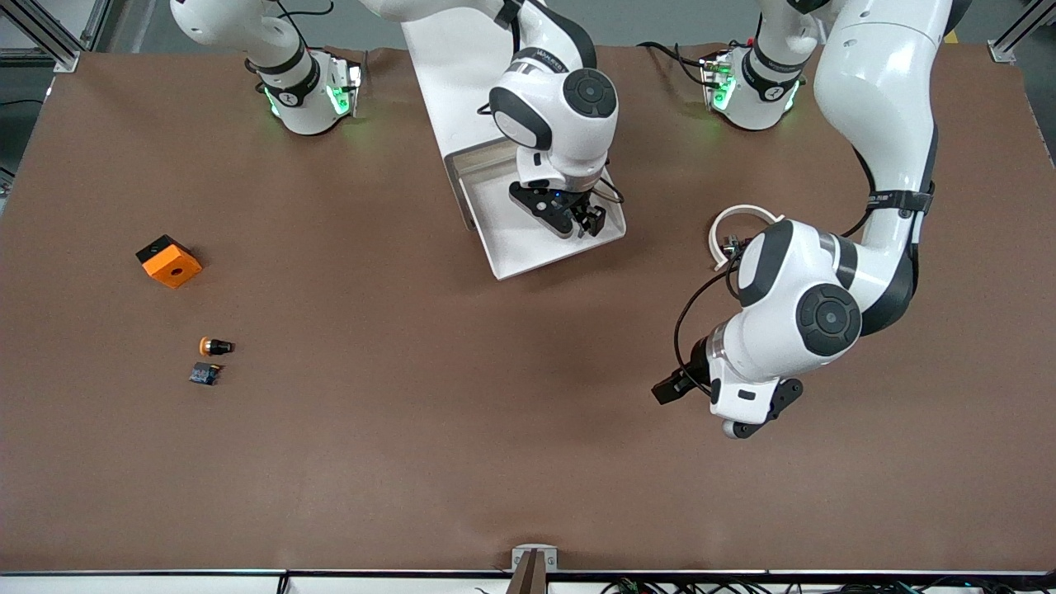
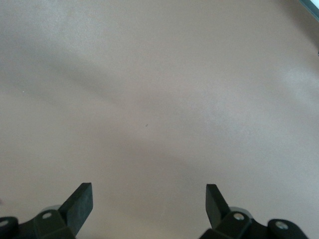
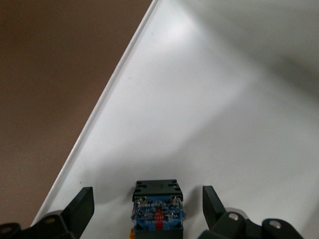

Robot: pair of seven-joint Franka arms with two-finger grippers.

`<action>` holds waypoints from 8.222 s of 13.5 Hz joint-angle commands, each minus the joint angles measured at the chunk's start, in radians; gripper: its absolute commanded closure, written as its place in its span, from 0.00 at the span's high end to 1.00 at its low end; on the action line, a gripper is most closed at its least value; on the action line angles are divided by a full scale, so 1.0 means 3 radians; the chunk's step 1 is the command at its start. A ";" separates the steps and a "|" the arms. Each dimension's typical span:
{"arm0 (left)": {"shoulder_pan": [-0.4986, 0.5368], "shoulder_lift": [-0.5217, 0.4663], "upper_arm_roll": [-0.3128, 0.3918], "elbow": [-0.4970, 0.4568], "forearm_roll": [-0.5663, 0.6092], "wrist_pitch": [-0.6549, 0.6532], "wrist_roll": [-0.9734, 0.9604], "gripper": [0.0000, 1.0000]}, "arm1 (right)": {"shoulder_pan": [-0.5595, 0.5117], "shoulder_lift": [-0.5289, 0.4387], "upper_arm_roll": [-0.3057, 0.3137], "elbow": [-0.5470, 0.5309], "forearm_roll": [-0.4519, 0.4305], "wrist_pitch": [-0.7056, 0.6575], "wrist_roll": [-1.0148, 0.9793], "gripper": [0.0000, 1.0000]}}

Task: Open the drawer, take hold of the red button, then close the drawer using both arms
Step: 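Lift the red button out of the drawer with the right gripper, then carry the button toward the orange block while the left gripper reaches the drawer, then push the drawer shut with the left gripper while the right gripper lowers the button, then release the button with the right gripper while the left gripper withdraws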

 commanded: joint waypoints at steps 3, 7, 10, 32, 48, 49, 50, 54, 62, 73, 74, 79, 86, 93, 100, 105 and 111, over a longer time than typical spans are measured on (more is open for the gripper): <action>-0.0027 -0.0047 0.0019 -0.0071 0.0063 0.0046 0.0039 1.00 | 0.0023 0.0039 0.0004 0.0100 -0.0002 -0.0030 0.0037 0.80; -0.0027 -0.0031 0.0019 -0.0071 0.0063 0.0046 0.0039 1.00 | 0.0023 0.0034 0.0010 0.0105 -0.0002 -0.0030 0.0037 0.63; -0.0027 -0.0026 0.0019 -0.0087 0.0063 0.0046 0.0039 1.00 | 0.0028 0.0034 0.0010 0.0105 0.0003 -0.0030 0.0057 0.54; -0.0277 0.0086 0.0024 -0.0235 0.0180 0.0086 0.0039 1.00 | -0.1985 -0.0518 -0.0006 -0.0185 0.0453 -0.0394 -0.3228 0.00; -0.1106 0.0040 -0.0011 -0.0475 0.0186 -0.0480 -0.0580 1.00 | -0.3398 -0.0166 -0.0021 -0.1638 0.0146 0.2055 -0.4897 0.00; -0.1116 0.0025 -0.0042 -0.0475 0.0181 -0.0537 -0.0595 1.00 | -0.3433 -0.0115 -0.0016 -0.1659 0.0146 0.2162 -0.4892 0.00; -0.1116 0.0020 -0.0133 -0.0475 0.0181 -0.0583 -0.0641 1.00 | -0.3469 -0.0074 -0.0016 -0.1654 0.0146 0.2179 -0.4897 0.00; -0.1111 0.0010 -0.0323 -0.0460 0.0145 -0.0716 -0.0870 1.00 | -0.3505 -0.0068 -0.0016 -0.1654 0.0146 0.2174 -0.4907 0.00; -0.1132 0.0086 -0.0681 -0.0465 -0.0090 -0.0834 -0.1265 1.00 | -0.3577 -0.0002 -0.0016 -0.1649 0.0151 0.2194 -0.4923 0.00; -0.1132 0.0270 -0.1009 -0.0481 -0.0371 -0.0977 -0.1505 1.00 | -0.3521 -0.0165 -0.0011 -0.1424 0.0151 0.1577 -0.4938 1.00; -0.1132 0.0270 -0.1009 -0.0481 -0.0412 -0.0982 -0.1505 1.00 | -0.3521 -0.0246 -0.0011 -0.1383 0.0151 0.1398 -0.4938 1.00; -0.1132 0.0270 -0.1004 -0.0470 -0.0474 -0.0982 -0.1505 1.00 | -0.3521 -0.0656 0.0005 -0.1097 0.0146 0.0325 -0.4938 1.00; -0.1035 0.0230 -0.0657 -0.0353 -0.0433 -0.0977 -0.1465 1.00 | -0.3536 -0.1014 -0.0016 -0.0382 0.0126 -0.1015 -0.4994 1.00; -0.0392 -0.0337 -0.0349 -0.0276 -0.0096 -0.0982 -0.0602 1.00 | -0.3551 -0.1260 -0.0021 0.0059 -0.0125 -0.1830 -0.5173 1.00; 0.0345 -0.0899 -0.0369 -0.0307 0.0119 -0.1742 0.0624 1.00 | -0.3827 -0.1270 -0.0006 0.0064 -0.0130 -0.1917 -0.5792 1.00; 0.0336 -0.1462 0.0110 -0.0469 0.0129 -0.2194 0.1602 1.00 | -0.3817 -0.1260 0.0010 0.0345 -0.0120 -0.1927 -0.5792 1.00; 0.0453 -0.2417 0.0382 -0.1424 0.0298 -0.1899 0.2400 1.00 | -0.3817 -0.1397 0.0025 0.0443 -0.0074 -0.2045 -0.5695 1.00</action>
